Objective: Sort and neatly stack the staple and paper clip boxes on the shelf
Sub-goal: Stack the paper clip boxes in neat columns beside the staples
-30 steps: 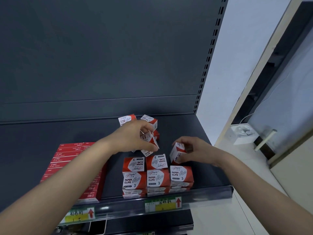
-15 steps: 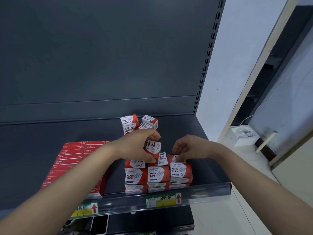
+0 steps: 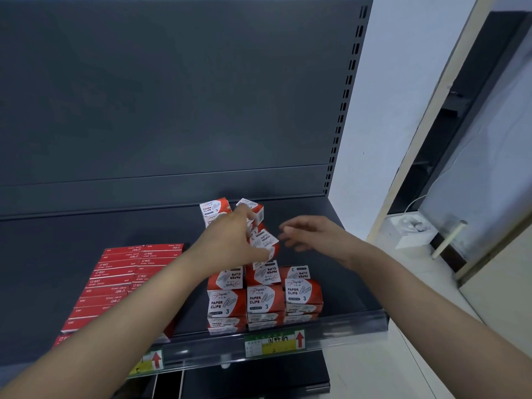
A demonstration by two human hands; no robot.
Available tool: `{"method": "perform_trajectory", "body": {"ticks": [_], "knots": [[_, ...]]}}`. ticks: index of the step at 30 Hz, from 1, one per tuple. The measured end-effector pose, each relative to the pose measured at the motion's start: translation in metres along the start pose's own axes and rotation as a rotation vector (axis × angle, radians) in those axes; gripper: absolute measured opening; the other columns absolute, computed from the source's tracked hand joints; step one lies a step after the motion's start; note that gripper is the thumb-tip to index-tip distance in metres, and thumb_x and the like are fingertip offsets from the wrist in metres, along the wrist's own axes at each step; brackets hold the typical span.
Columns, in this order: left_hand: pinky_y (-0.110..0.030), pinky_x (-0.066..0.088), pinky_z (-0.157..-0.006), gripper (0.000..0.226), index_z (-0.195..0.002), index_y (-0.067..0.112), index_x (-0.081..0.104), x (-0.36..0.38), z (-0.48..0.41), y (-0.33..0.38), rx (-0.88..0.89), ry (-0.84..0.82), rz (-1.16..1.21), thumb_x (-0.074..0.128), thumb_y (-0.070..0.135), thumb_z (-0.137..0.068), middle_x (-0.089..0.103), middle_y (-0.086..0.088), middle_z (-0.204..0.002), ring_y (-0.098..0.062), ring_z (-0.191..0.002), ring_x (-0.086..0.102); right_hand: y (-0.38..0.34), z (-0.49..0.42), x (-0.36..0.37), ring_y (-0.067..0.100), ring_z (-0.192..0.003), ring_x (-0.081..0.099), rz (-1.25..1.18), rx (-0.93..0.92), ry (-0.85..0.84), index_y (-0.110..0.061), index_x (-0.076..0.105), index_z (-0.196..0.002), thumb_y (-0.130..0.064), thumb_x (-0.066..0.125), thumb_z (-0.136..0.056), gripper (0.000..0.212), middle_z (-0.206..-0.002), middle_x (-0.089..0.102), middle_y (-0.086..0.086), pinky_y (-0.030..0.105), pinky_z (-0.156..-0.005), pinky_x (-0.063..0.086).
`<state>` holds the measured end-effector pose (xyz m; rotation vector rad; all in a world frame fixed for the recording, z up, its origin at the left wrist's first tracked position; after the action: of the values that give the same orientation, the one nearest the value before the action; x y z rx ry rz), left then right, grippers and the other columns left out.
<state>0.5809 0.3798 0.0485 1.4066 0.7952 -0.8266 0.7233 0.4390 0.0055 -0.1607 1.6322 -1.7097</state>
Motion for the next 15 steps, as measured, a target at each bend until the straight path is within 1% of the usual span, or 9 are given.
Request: {"method": "perform_trajectory", "body": {"ticks": [3,5,8,11,13,15], "knots": [[-0.016,0.047,-0.068,0.064,-0.122,0.022,0.044,-0.003,-0.007,0.018,0.11,-0.001,0.106,0.078,0.038,-0.069,0.063,0.012,-0.096,-0.003,-0.081,0.058,-0.008,0.002,-0.001,0.009,-0.091,0.067,-0.165,-0.016,-0.036,-0.017,0.064,-0.108,-0.024,0.053,-0.094,0.019,-0.1,0.072,-0.001,0.024,-0.083,0.055],[-0.013,0.044,-0.069,0.066,-0.124,0.024,0.044,0.003,-0.011,0.028,0.157,-0.036,0.109,0.078,0.039,-0.069,0.063,0.013,-0.101,-0.002,-0.086,0.057,-0.008,0.006,-0.01,0.011,-0.088,0.068,-0.212,-0.018,-0.018,-0.013,0.067,-0.103,-0.019,0.056,-0.092,0.017,-0.097,0.072,0.003,0.023,-0.079,0.056],[-0.011,0.041,-0.069,0.065,-0.125,0.025,0.045,0.016,-0.018,0.038,0.185,-0.077,0.106,0.077,0.038,-0.07,0.064,0.011,-0.112,-0.002,-0.089,0.054,0.003,0.014,-0.023,0.013,-0.086,0.068,-0.225,0.038,0.01,-0.01,0.068,-0.1,-0.016,0.058,-0.091,0.015,-0.095,0.072,0.005,0.021,-0.076,0.056],[-0.009,0.041,-0.07,0.061,-0.123,0.025,0.047,0.028,-0.024,0.044,0.202,-0.129,0.107,0.077,0.036,-0.071,0.064,0.01,-0.113,0.001,-0.086,0.052,0.017,0.02,-0.029,0.013,-0.085,0.067,-0.223,0.106,0.038,-0.009,0.069,-0.096,-0.017,0.06,-0.089,0.014,-0.092,0.073,0.004,0.027,-0.081,0.054],[-0.013,0.044,-0.075,0.058,-0.122,0.025,0.05,0.036,-0.026,0.044,0.207,-0.173,0.078,0.077,0.037,-0.072,0.062,0.009,-0.114,0.0,-0.091,0.054,0.026,0.022,-0.027,0.012,-0.084,0.066,-0.207,0.147,0.046,-0.011,0.07,-0.093,-0.018,0.061,-0.088,0.012,-0.089,0.073,0.002,0.028,-0.082,0.053],[-0.019,0.048,-0.082,0.054,-0.121,0.025,0.052,0.046,-0.026,0.042,0.209,-0.233,0.022,0.075,0.038,-0.073,0.06,0.009,-0.115,-0.004,-0.097,0.055,0.035,0.025,-0.022,0.011,-0.085,0.066,-0.165,0.184,0.048,-0.014,0.071,-0.09,-0.019,0.062,-0.088,0.01,-0.089,0.073,-0.001,0.025,-0.078,0.051]]}}
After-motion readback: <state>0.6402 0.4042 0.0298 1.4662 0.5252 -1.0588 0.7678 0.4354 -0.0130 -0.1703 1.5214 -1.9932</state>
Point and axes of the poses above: each hand's wrist, its own z-axis away from the middle knuckle, its own x-axis out of the palm, y = z × x, the point moved 7 cm from there along -z, towards the middle knuckle
